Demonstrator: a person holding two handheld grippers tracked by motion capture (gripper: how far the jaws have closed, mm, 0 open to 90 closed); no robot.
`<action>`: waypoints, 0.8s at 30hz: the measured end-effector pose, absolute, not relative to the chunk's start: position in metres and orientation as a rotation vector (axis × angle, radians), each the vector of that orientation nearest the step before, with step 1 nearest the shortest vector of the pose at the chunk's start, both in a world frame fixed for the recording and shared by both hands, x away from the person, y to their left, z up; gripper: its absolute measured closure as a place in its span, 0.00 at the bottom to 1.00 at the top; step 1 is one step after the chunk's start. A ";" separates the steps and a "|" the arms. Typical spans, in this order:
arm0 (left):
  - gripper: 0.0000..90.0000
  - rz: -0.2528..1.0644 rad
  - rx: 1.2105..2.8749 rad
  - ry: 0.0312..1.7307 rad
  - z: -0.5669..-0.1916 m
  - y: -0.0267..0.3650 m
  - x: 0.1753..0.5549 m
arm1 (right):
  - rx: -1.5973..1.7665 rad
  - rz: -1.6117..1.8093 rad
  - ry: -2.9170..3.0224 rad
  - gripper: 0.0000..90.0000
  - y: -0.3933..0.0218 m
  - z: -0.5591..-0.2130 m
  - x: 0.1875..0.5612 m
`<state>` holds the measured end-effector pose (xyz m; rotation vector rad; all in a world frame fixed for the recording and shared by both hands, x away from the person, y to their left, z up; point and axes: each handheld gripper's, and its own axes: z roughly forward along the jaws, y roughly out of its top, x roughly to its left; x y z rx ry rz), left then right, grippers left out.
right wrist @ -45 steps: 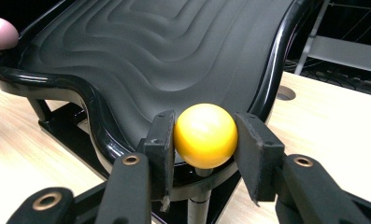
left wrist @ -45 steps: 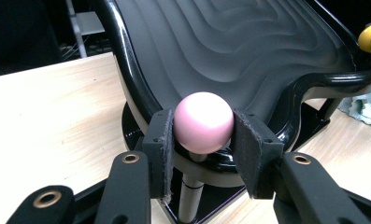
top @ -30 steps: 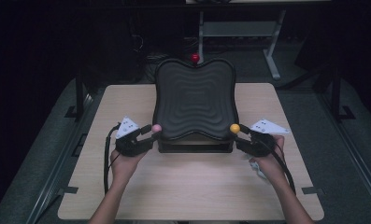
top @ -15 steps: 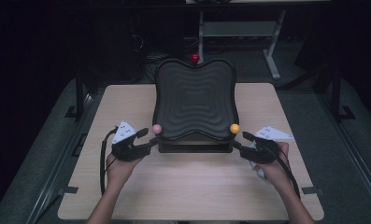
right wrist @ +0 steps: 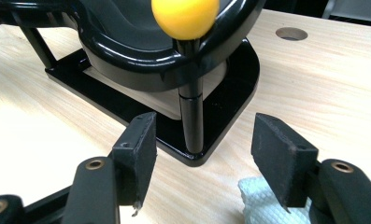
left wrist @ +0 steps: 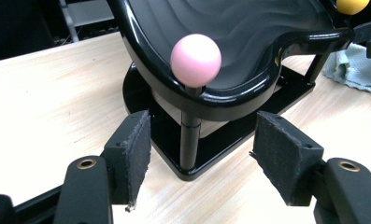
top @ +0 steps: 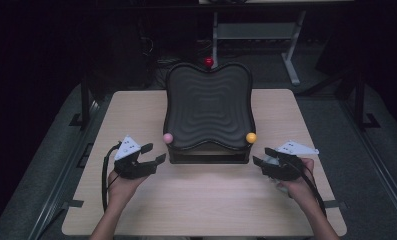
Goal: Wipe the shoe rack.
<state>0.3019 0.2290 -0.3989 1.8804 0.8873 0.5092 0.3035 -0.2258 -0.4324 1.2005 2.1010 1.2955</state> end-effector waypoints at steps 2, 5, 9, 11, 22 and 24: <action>0.40 0.509 1.890 0.885 -0.400 0.230 0.300 | 1.204 1.292 2.101 0.44 -0.227 -0.433 0.302; 0.39 0.506 1.895 0.886 -0.401 0.233 0.298 | 1.210 1.286 2.105 0.43 -0.230 -0.434 0.300; 0.37 0.504 1.891 0.890 -0.403 0.238 0.295 | 1.221 1.282 2.107 0.43 -0.235 -0.437 0.297; 0.37 0.502 1.892 0.897 -0.404 0.240 0.293 | 1.222 1.278 2.110 0.43 -0.237 -0.438 0.295; 0.32 0.507 1.896 0.911 -0.407 0.250 0.283 | 1.245 1.279 2.111 0.41 -0.246 -0.445 0.286; 0.32 0.507 1.897 0.913 -0.408 0.252 0.282 | 1.241 1.281 2.113 0.40 -0.247 -0.445 0.285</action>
